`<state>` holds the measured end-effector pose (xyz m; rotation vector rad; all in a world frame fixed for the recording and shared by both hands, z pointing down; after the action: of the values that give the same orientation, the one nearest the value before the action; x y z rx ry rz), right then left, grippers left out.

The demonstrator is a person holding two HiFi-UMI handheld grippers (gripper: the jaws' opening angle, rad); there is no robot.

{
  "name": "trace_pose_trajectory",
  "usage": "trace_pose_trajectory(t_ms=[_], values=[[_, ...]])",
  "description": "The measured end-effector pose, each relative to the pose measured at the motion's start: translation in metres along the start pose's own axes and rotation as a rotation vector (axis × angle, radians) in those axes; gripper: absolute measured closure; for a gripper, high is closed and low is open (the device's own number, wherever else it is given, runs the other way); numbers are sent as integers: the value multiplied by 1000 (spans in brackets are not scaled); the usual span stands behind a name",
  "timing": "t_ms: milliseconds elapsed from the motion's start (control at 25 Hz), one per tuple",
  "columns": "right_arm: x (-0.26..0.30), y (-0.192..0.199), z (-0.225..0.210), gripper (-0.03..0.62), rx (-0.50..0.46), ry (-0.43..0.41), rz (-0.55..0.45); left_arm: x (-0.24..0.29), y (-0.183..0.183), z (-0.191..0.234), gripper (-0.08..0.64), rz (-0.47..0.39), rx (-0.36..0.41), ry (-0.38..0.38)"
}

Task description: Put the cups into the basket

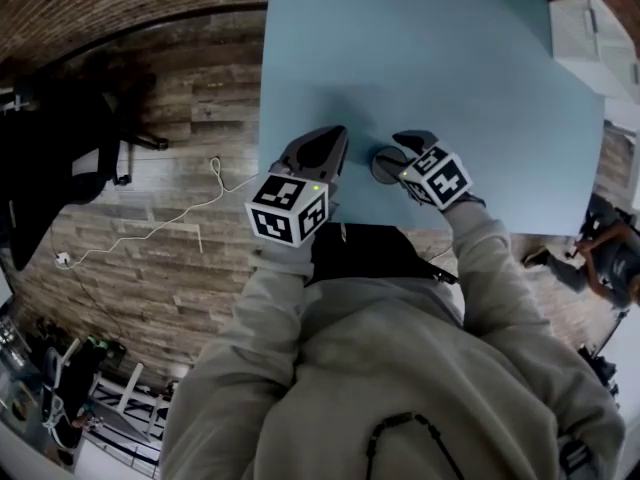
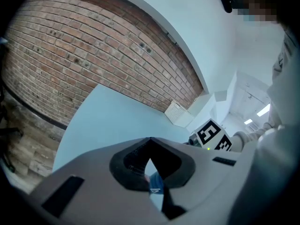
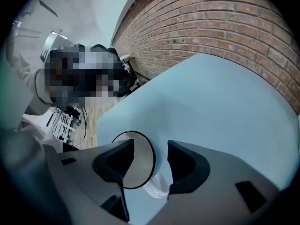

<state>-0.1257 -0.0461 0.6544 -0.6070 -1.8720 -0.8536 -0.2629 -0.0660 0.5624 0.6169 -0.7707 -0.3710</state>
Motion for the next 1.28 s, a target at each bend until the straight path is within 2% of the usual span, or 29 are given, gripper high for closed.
trace_pose_trajectory(t_ms=[120,360,520,600,720,760,960,1280], values=[[7,3,-1,363,-18,2,42,-4,-4,9,563,-11,-2,-16],[12,2,0,368,-17,-9,52,3,1,3,563,2,-2,-5],[15,5,-3,437,-57,18,100,7,5,-4,563,16,5,10],[16,6,-3,446,-57,26,110,8,7,-9,563,31,21,18],[17,6,-8,519,-86,88,121,9,11,-13,563,42,32,24],[18,6,-9,526,-101,103,124,9,13,-14,563,44,33,22],[22,6,-12,545,-99,122,116,10,15,-16,563,54,65,9],[21,7,-13,549,-87,145,114,8,20,-19,563,58,68,11]])
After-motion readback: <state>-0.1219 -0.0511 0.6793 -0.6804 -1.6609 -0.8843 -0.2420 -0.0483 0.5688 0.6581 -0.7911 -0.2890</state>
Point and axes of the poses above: the fingertips, and each gripper's own axes: x forward along the fingers, z to its left, y out of its underside, the point moved 4 cm from there along -x, backward along the fingers, and after that the axes turned 7 degrees about z, right-handed, at the moved point
